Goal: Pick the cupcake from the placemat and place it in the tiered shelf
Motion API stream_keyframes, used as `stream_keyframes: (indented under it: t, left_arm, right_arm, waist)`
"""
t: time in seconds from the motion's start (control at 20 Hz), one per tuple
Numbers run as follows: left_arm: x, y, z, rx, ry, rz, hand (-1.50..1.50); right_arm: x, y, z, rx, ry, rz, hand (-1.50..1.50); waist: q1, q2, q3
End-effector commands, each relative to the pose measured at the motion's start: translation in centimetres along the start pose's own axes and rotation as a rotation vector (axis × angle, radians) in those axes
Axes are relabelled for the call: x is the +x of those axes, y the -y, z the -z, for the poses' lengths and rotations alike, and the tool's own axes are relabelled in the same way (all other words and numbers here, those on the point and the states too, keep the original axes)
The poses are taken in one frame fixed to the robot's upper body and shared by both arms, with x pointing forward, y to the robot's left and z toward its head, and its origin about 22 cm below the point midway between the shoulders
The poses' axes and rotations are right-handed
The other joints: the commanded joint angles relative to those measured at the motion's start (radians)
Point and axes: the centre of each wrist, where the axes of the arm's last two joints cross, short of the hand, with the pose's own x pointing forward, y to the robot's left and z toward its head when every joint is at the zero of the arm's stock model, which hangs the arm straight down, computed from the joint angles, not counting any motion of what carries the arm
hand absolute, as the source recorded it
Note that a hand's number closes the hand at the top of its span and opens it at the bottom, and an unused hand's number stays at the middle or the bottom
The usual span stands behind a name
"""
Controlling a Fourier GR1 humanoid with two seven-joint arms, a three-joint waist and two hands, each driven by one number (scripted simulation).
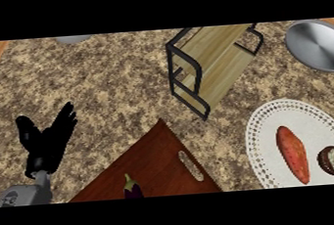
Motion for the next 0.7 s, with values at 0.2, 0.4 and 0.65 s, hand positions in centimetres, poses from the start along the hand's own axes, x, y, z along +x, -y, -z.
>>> stream_keyframes:
  t: [0.2, 0.4, 0.65]
  left_arm:
    - [-1.3, 0.9, 0.3, -0.002, -0.058, -0.019, 0.0]
    - [-3.7, -1.3, -1.1, 0.021, -0.083, -0.018, 0.0]
    - [-2.5, -1.2, 0.6, 0.04, -0.071, -0.011, 0.0]
  right_arm:
    - [1.9, -3.2, 1.4, 0.034, -0.097, -0.127, -1.5]
    - [0.1, -4.9, 0.8, -0.006, -0.121, -0.108, -1.5]
    - [0.7, -7.0, 1.3, -0.019, -0.141, -0.134, -1.5]
  waist:
    - [-0.004, 0.006, -0.005]
    - [-0.02, 0.001, -0.005]
    - [-0.021, 0.004, -0.005]
